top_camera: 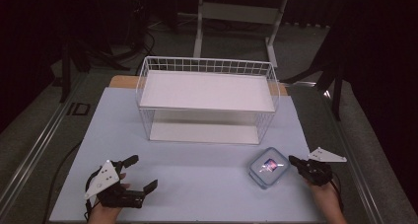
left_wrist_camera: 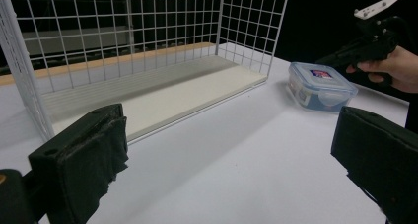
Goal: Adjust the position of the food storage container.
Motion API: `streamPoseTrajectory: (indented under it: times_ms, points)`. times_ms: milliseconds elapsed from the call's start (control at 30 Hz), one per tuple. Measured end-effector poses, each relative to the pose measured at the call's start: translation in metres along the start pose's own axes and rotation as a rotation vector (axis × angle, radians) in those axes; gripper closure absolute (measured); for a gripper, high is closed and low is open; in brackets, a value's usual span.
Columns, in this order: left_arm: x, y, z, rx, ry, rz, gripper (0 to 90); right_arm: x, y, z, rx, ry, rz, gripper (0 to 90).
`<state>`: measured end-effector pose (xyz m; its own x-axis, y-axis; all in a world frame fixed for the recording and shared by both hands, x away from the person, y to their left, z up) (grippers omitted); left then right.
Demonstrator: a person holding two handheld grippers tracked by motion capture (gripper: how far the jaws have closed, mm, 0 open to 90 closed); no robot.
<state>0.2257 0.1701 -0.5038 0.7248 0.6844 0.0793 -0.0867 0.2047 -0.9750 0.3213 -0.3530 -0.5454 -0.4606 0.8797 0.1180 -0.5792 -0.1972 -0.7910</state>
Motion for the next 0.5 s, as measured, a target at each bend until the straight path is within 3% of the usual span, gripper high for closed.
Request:
streamPoseTrajectory:
  times_ms: [233,367,500]
  points:
    - [0.000,0.000,-0.001,0.003,0.001,-0.005,1.5,0.005,0.003,0.003,0.016,-0.017,0.008,90.0]
    - [0.000,0.000,-0.001,0.003,0.000,-0.006,1.5,0.010,0.003,0.001,0.023,-0.050,0.013,90.0]
    - [0.000,0.000,-0.001,0.004,0.001,-0.005,1.5,0.026,0.004,-0.001,0.036,-0.084,0.041,90.0]
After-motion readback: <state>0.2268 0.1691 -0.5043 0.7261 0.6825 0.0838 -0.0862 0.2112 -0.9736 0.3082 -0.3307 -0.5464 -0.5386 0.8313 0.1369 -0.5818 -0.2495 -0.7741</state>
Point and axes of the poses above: each handheld gripper's, and its own axes: z roughly backward along the jaws, y roughly out of its underside, x roughly to its left, the point moved 5 cm from there along -z, roughly forward along the jaws, and after that the axes turned 10 degrees about -z, right-handed, at the moved point
